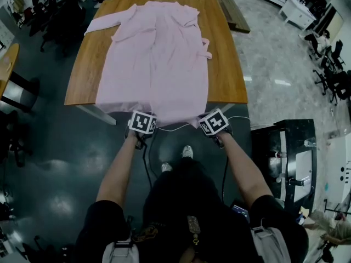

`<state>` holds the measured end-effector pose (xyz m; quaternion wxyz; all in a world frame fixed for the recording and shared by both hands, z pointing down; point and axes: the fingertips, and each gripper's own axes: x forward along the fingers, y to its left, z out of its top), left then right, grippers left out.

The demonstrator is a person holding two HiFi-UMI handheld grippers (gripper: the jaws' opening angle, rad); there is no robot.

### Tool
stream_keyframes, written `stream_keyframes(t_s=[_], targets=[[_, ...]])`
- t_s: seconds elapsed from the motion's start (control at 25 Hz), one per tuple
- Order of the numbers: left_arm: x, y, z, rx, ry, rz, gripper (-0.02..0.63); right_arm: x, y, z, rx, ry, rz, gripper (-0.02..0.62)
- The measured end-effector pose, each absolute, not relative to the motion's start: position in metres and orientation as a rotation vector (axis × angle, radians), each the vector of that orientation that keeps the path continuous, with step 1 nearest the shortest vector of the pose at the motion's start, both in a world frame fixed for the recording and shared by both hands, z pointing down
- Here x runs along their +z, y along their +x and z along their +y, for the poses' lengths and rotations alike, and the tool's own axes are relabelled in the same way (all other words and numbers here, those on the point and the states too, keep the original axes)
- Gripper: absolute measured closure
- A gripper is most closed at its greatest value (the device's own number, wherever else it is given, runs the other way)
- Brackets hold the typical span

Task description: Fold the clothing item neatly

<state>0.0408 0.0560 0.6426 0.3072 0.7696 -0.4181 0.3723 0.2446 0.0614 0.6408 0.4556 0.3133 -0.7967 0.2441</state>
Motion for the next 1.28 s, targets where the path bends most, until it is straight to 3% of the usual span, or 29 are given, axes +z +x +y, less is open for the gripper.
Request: stream_keyframes(t_s=[0.12,0.44,0.64,0.84,1.28], targets=[[0.654,0.044,0.069,1.014,2.017,-1.051,0.472,0.640,0.249,0.064,0.609,0.780,-1.967,0.576],[0.638,0.031,0.065,0.965,2.050,-1.109,0.469,0.613,0.247,0.052,0.580,0.822,-2.037,0.534],[0.594,0.025,0.040,0.899,2.144,-1.206,0.505,0.583,0.231,0.029,0.544,0.899,-2.121,0.534],[0.559,0.022,0.010,0.853,2.216,-1.317,0.598,0.560,0.207,0.010,0.528,0.919,-2.232,0.534],[0.511,0.032,-0.104,0.849,2.298,-1.390,0.598,0.534,0.179,-0.105,0.456,0.844,-2.361,0.546]])
